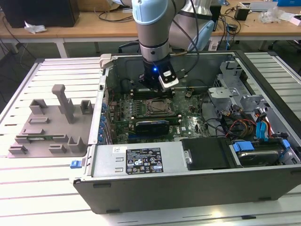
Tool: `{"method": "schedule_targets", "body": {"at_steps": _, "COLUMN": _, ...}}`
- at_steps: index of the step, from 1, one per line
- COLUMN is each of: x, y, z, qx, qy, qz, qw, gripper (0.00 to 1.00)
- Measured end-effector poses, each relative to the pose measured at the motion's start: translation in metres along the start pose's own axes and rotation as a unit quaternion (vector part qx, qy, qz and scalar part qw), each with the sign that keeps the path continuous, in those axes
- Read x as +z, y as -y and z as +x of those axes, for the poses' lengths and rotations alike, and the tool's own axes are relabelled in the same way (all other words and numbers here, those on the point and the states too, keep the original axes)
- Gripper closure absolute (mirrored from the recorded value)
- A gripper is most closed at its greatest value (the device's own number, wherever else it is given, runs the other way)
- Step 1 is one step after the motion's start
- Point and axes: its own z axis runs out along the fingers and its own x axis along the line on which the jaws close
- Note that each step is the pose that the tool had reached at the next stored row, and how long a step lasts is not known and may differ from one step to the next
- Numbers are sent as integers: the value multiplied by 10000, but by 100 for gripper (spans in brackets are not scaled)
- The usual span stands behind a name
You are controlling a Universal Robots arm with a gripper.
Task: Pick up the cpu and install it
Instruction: 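Install the first cpu locking lever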
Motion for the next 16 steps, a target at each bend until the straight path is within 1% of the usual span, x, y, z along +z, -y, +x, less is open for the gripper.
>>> {"method": "schedule_targets", "body": {"at_steps": 5, "x": 2, "y": 0, "z": 3, "qx": 35, "qy": 8, "qz": -2, "qw": 10000, "gripper": 89}}
{"method": "schedule_targets", "body": {"at_steps": 8, "x": 17, "y": 2, "z": 5, "qx": 182, "qy": 40, "qz": 14, "qw": 9998, "gripper": 89}}
{"method": "schedule_targets", "body": {"at_steps": 10, "x": 34, "y": 5, "z": 7, "qx": 390, "qy": 76, "qz": 39, "qw": 9992, "gripper": 89}}
{"method": "schedule_targets", "body": {"at_steps": 11, "x": 35, "y": 5, "z": 8, "qx": 444, "qy": 85, "qz": 45, "qw": 9990, "gripper": 89}}
{"method": "schedule_targets", "body": {"at_steps": 14, "x": 38, "y": 1, "z": 18, "qx": 562, "qy": 106, "qz": 58, "qw": 9983, "gripper": 89}}
{"method": "schedule_targets", "body": {"at_steps": 16, "x": 39, "y": -4, "z": 23, "qx": 604, "qy": 113, "qz": 64, "qw": 9981, "gripper": 89}}
